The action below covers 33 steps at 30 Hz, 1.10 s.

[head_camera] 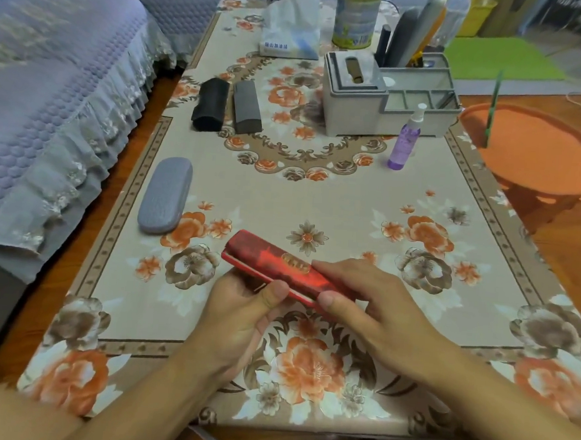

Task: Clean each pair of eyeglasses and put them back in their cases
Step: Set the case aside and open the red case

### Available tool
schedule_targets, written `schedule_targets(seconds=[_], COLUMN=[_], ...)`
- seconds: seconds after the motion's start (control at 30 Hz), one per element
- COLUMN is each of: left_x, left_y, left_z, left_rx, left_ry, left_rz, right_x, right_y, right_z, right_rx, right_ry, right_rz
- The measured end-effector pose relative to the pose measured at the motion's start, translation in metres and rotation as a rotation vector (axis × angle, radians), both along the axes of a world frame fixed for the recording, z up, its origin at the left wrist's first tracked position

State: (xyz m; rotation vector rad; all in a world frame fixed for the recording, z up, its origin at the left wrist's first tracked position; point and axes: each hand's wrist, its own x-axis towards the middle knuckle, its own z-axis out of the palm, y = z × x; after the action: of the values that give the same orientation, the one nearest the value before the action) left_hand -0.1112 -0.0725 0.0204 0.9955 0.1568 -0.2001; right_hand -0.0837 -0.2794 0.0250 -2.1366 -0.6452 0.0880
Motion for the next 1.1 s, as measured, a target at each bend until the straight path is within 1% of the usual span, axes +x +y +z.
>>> schedule_targets(seconds=[0.1, 0.13, 0.23, 0.27, 0.37, 0.4, 0.43, 0.47, 0.53, 0.57, 0.6, 0.63, 0.7, 0.8, 0.87, 0.93, 1.03, 1.1], left_x=[-0.002, -0.003, -0.008, -0.009, -0.008, -0.007, -0.006, -0.005, -0.005, -0.004, -0.004, -0.004, -0.005, -0.009, -0.01, -0.011, -0.011, -0.011], left_y=[-0.003, -0.004, -0.008, -0.008, -0.009, -0.01, -0.012, -0.013, -0.014, -0.014, -0.013, -0.013, -0.014, -0.015, -0.016, -0.017, -0.018, -0.018], left_z=[0.0, 0.0, 0.001, 0.0, 0.0, 0.0, -0.001, -0.001, -0.003, -0.004, -0.005, -0.004, -0.003, -0.003, -0.004, -0.003, -0.002, -0.003], left_rx=[-0.022, -0.03, -0.043, -0.052, -0.126, -0.146, -0.158, -0.163, -0.171, -0.181, -0.196, -0.207, -0.21, -0.154, -0.118, -0.088, -0.056, -0.035], left_ry=[0.007, 0.005, -0.002, 0.01, 0.061, 0.083, 0.111, 0.142, 0.195, 0.214, 0.229, 0.238, 0.25, 0.271, 0.261, 0.241, 0.209, 0.202], left_rz=[-0.007, -0.01, -0.062, -0.077, -0.077, -0.055, -0.021, 0.02, 0.098, 0.129, 0.151, 0.161, 0.152, 0.118, 0.107, 0.095, 0.08, 0.08], right_x=[0.001, 0.0, 0.003, 0.006, 0.015, 0.018, 0.019, 0.02, 0.025, 0.026, 0.026, 0.025, 0.022, 0.019, 0.019, 0.017, 0.01, 0.006], right_y=[-0.002, -0.002, -0.004, -0.006, -0.014, -0.015, -0.015, -0.016, -0.022, -0.026, -0.03, -0.031, -0.027, -0.016, -0.014, -0.012, -0.007, -0.004], right_z=[0.001, 0.0, 0.002, 0.004, 0.012, 0.014, 0.015, 0.016, 0.018, 0.02, 0.018, 0.017, 0.013, 0.008, 0.007, 0.008, 0.004, 0.001], right_rx=[-0.018, -0.002, 0.151, 0.171, 0.134, 0.143, 0.153, 0.152, 0.097, 0.053, 0.001, -0.043, -0.101, -0.13, -0.183, -0.191, -0.231, -0.212], right_ry=[-0.087, -0.084, 0.113, 0.168, 0.365, 0.433, 0.462, 0.403, 0.109, -0.01, -0.073, -0.074, 0.045, 0.17, 0.242, 0.315, 0.328, 0.332], right_rz=[-0.043, -0.064, -0.204, -0.23, -0.162, -0.156, -0.184, -0.25, -0.383, -0.371, -0.312, -0.241, -0.178, -0.209, -0.222, -0.247, -0.312, -0.344])
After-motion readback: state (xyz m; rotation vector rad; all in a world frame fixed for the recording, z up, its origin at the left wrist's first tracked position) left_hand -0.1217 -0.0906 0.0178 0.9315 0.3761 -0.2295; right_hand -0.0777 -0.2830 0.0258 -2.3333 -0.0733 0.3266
